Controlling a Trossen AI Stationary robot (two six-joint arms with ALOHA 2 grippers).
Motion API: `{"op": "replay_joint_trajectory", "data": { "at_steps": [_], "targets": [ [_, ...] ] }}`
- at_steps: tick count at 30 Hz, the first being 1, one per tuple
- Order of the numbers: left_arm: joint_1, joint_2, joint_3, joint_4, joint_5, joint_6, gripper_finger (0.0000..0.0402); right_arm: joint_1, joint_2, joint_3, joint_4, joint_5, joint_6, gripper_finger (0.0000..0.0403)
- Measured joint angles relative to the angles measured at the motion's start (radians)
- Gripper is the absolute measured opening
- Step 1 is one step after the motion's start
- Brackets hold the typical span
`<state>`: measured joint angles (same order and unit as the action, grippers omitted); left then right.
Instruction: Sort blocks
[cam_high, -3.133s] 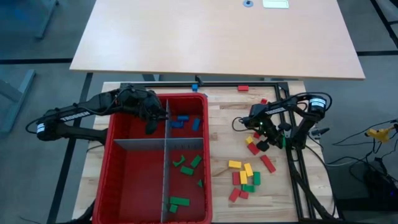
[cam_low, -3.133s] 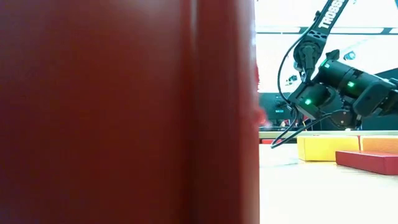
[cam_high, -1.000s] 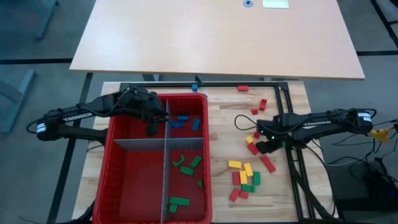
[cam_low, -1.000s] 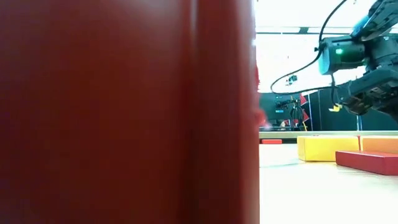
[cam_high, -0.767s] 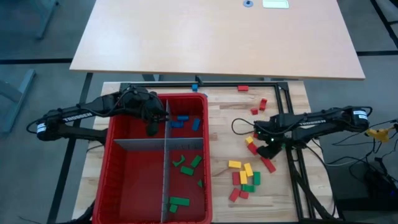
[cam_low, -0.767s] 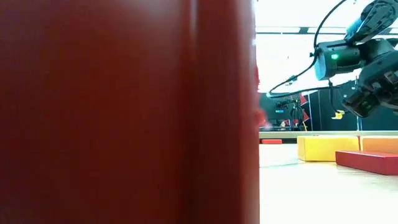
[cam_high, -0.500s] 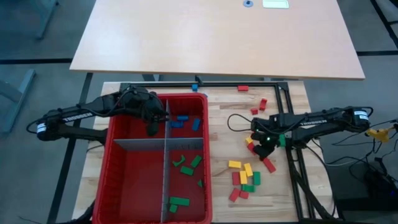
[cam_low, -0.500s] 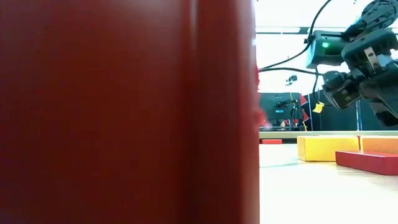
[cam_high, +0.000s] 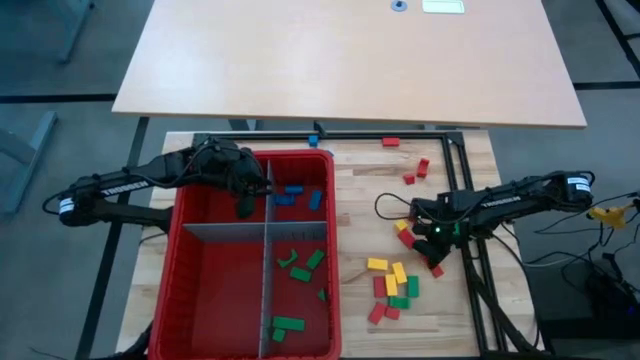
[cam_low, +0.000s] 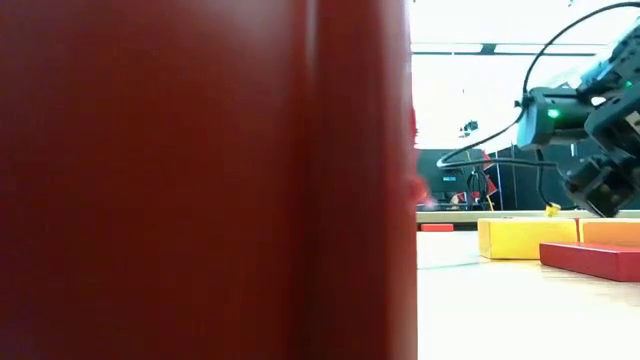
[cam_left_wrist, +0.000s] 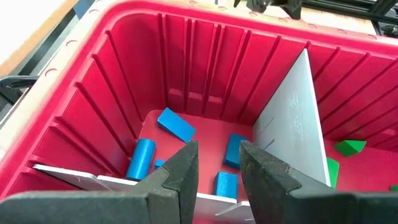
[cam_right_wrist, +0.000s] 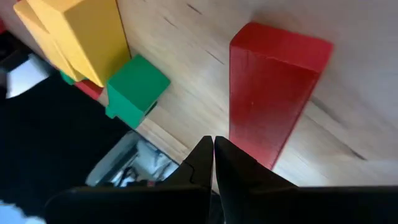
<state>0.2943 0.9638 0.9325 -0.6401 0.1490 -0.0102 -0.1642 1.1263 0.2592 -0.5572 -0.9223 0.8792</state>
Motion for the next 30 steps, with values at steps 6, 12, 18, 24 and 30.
{"op": "replay_joint_trajectory", "data": {
  "at_steps": [6, 12, 18, 24, 30],
  "targets": [
    [0.000, 0.000, 0.000, 0.002, 0.000, -0.004, 0.0103, -0.003, 0.000, -0.073, 0.125, -0.054, 0.080, 0.0000],
    [0.000, 0.000, 0.000, 0.028, 0.000, -0.004, 0.0103, -0.025, 0.001, -0.066, 0.116, -0.050, 0.080, 0.0000],
    [0.000, 0.000, 0.000, 0.031, 0.000, -0.007, 0.0103, -0.080, 0.002, -0.058, 0.012, -0.014, 0.033, 0.0000],
    [0.000, 0.000, 0.000, 0.031, 0.000, -0.009, 0.0103, -0.118, 0.002, -0.040, -0.016, 0.022, 0.017, 0.0000],
    [0.000, 0.000, 0.000, 0.039, 0.000, -0.009, 0.0103, -0.154, 0.002, 0.039, -0.124, 0.117, -0.069, 0.0000]
  ]
}}
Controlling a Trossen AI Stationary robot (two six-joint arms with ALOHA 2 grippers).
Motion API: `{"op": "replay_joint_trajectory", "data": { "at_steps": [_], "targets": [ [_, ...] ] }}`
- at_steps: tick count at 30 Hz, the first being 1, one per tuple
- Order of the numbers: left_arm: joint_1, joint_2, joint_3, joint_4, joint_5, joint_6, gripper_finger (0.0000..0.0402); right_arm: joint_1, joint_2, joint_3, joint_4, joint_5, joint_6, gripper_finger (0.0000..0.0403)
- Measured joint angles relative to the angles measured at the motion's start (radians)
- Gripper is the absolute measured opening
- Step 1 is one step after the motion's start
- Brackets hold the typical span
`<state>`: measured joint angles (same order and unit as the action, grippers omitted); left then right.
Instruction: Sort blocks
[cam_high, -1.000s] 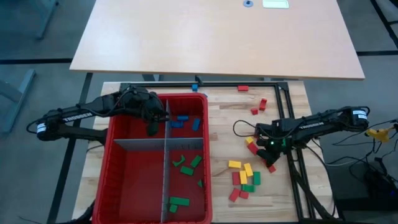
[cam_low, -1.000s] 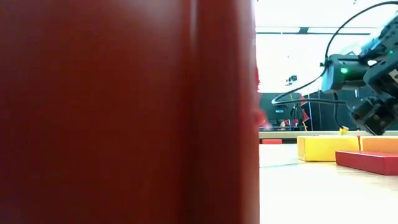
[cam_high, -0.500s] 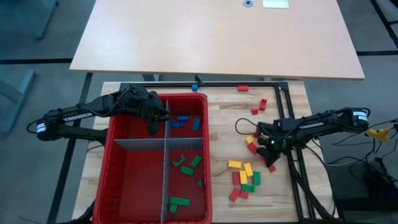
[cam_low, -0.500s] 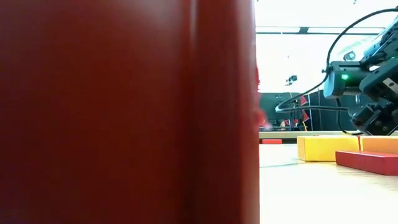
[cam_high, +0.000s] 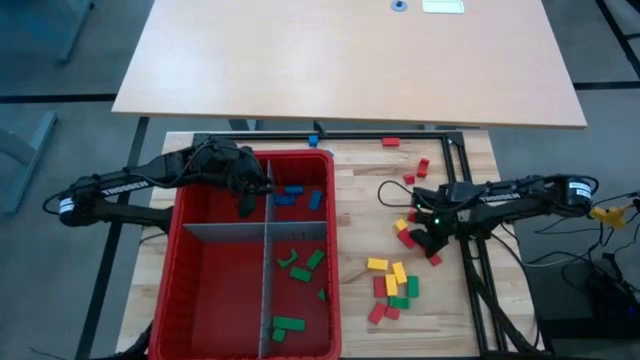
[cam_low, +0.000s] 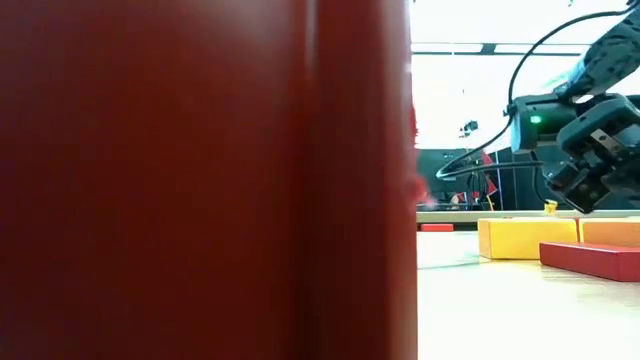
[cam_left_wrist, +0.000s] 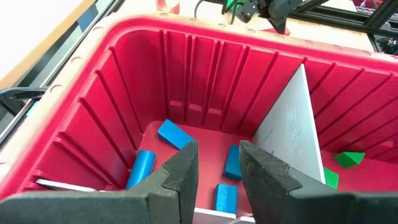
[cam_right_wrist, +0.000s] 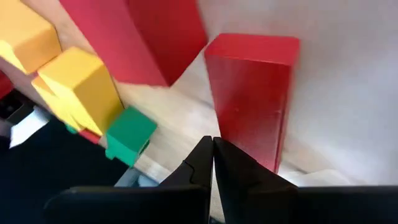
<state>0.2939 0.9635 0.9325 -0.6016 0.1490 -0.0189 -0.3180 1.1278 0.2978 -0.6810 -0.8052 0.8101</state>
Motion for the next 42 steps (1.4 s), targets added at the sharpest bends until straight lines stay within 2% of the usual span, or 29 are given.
{"op": "replay_joint_trajectory", "data": {
  "at_steps": [5, 13, 22, 29, 34, 42],
  "targets": [
    [0.000, 0.000, 0.000, 0.000, 0.000, -0.009, 0.0103, -0.074, 0.000, 0.046, -0.076, 0.093, -0.090, 0.0000],
    [0.000, 0.000, 0.000, 0.000, 0.000, -0.017, 0.0103, -0.176, 0.000, 0.108, -0.078, 0.268, -0.197, 0.0000],
    [0.000, 0.000, 0.000, -0.001, 0.000, -0.021, 0.0103, -0.198, 0.000, 0.198, -0.087, 0.377, -0.261, 0.0000],
    [0.000, 0.000, 0.000, -0.001, 0.000, -0.025, 0.0103, -0.238, 0.007, 0.313, -0.315, 0.663, -0.287, 0.0000],
    [0.000, 0.000, 0.000, -0.001, 0.000, -0.027, 0.0103, -0.288, 0.079, 0.348, -0.486, 0.796, -0.288, 0.0000],
    [0.000, 0.000, 0.000, -0.001, 0.000, -0.035, 0.0103, -0.311, 0.259, 0.350, -0.497, 0.918, -0.282, 0.0000]
  ]
}}
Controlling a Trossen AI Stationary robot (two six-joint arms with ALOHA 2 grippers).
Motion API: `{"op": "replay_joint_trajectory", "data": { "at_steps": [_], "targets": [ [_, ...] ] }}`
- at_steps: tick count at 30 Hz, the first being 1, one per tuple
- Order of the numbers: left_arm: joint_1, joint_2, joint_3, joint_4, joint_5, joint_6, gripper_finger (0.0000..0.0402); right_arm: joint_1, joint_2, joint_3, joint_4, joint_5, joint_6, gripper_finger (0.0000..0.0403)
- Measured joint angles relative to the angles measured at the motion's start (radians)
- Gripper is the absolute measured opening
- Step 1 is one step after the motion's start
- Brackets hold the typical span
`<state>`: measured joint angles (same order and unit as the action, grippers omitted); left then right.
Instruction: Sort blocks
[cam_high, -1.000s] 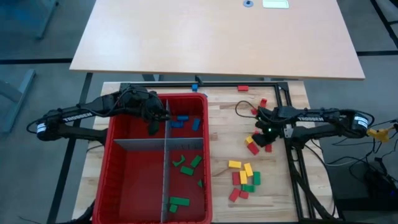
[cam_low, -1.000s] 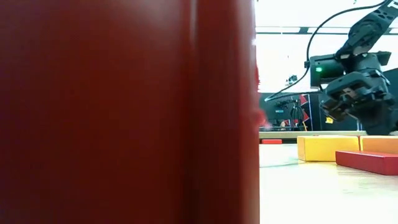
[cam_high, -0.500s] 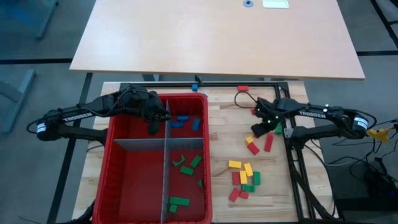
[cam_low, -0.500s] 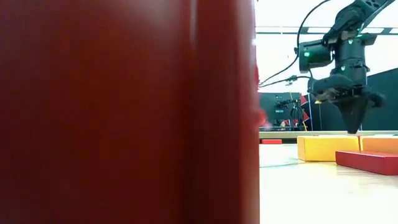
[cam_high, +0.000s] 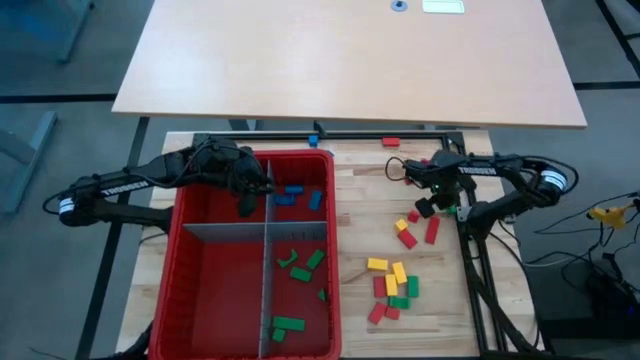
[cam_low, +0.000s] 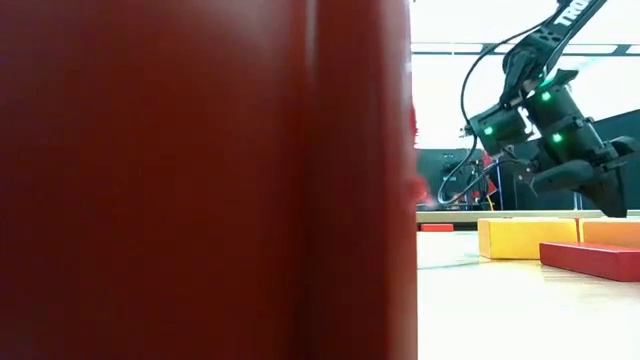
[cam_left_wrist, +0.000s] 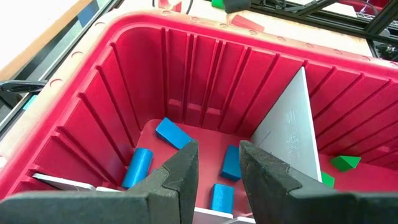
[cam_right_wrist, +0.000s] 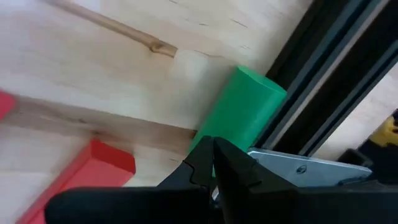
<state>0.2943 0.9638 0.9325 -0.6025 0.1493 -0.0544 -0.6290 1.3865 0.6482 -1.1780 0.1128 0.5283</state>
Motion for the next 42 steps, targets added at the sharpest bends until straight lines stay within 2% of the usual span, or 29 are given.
{"op": "replay_joint_trajectory", "data": {
  "at_steps": [5, 15, 22, 35, 42],
  "targets": [
    [0.000, 0.000, 0.000, 0.000, 0.000, 0.000, 0.0103, 0.000, 0.040, 0.012, 0.012, 0.011, 0.019, 0.0000],
    [0.000, 0.000, 0.000, 0.000, 0.000, -0.001, 0.0103, -0.004, 0.010, 0.110, -0.021, 0.054, 0.021, 0.0000],
    [0.000, 0.000, 0.000, -0.002, 0.000, -0.008, 0.0103, -0.050, 0.041, 0.111, -0.100, 0.153, 0.055, 0.0000],
    [0.000, 0.000, 0.000, -0.006, 0.000, -0.008, 0.0103, -0.129, 0.127, 0.100, -0.100, 0.151, 0.047, 0.0000],
    [0.000, 0.000, 0.000, -0.006, 0.000, -0.008, 0.0103, -0.128, 0.188, 0.100, -0.067, 0.074, 0.006, 0.0000]
  ]
}}
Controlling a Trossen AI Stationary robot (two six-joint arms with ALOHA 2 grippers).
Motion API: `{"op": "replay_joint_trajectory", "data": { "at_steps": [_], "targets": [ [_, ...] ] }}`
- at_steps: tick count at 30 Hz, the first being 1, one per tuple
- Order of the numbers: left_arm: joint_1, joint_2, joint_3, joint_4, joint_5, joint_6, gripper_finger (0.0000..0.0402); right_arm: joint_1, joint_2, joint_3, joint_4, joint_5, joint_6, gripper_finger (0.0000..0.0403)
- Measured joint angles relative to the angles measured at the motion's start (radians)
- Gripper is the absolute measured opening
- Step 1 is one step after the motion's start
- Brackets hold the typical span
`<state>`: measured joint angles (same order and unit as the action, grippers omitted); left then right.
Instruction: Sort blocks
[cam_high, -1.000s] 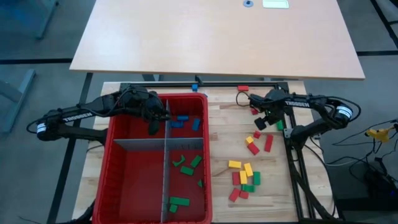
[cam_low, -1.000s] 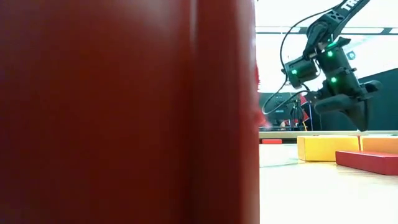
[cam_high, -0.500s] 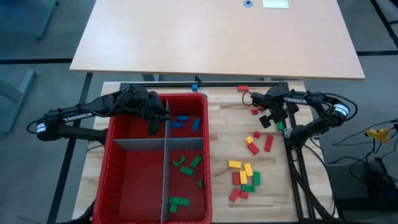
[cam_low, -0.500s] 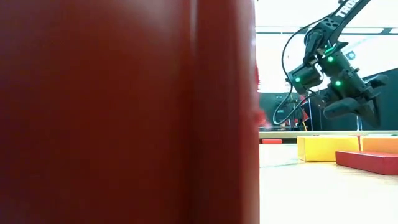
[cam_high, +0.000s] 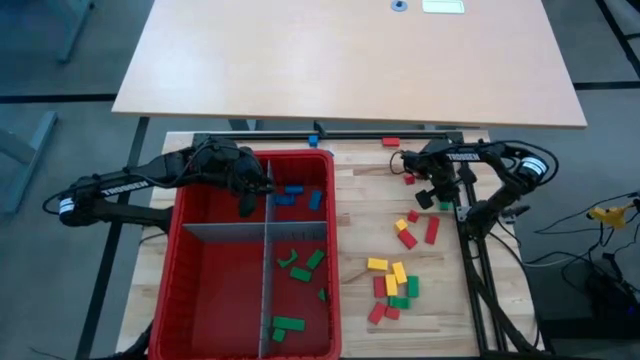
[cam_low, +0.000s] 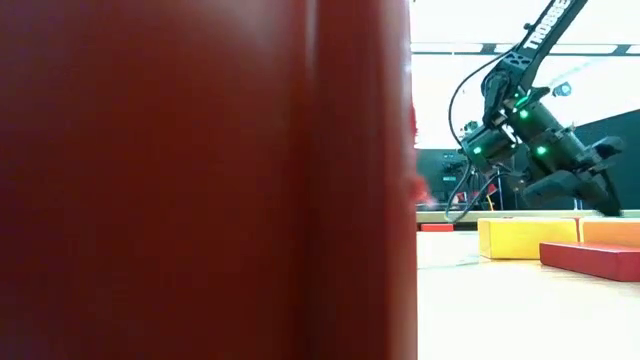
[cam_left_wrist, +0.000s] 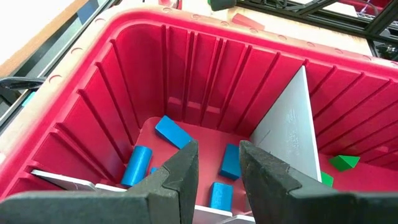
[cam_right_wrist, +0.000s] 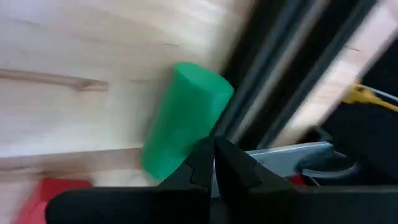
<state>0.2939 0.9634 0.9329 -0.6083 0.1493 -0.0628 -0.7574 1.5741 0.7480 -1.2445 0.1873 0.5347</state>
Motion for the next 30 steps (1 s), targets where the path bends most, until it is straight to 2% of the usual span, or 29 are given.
{"op": "replay_joint_trajectory", "data": {
  "at_steps": [8, 16, 22, 25, 30],
  "targets": [
    [0.000, 0.000, 0.000, 0.000, 0.000, 0.006, 0.0103, 0.003, 0.006, 0.000, 0.110, -0.109, -0.046, 0.0000],
    [0.000, 0.000, 0.000, 0.003, 0.000, 0.015, 0.0103, 0.004, -0.007, 0.001, 0.114, -0.098, -0.073, 0.0000],
    [0.000, 0.000, 0.000, 0.003, 0.000, 0.016, 0.0103, 0.004, -0.054, 0.020, 0.193, -0.124, -0.139, 0.0000],
    [0.000, 0.000, 0.000, 0.003, 0.000, 0.016, 0.0103, 0.004, -0.081, 0.031, 0.263, -0.190, -0.174, 0.0000],
    [0.000, 0.000, 0.000, 0.002, 0.000, 0.016, 0.0103, 0.005, -0.115, 0.032, 0.366, -0.382, -0.231, 0.0000]
  ]
}}
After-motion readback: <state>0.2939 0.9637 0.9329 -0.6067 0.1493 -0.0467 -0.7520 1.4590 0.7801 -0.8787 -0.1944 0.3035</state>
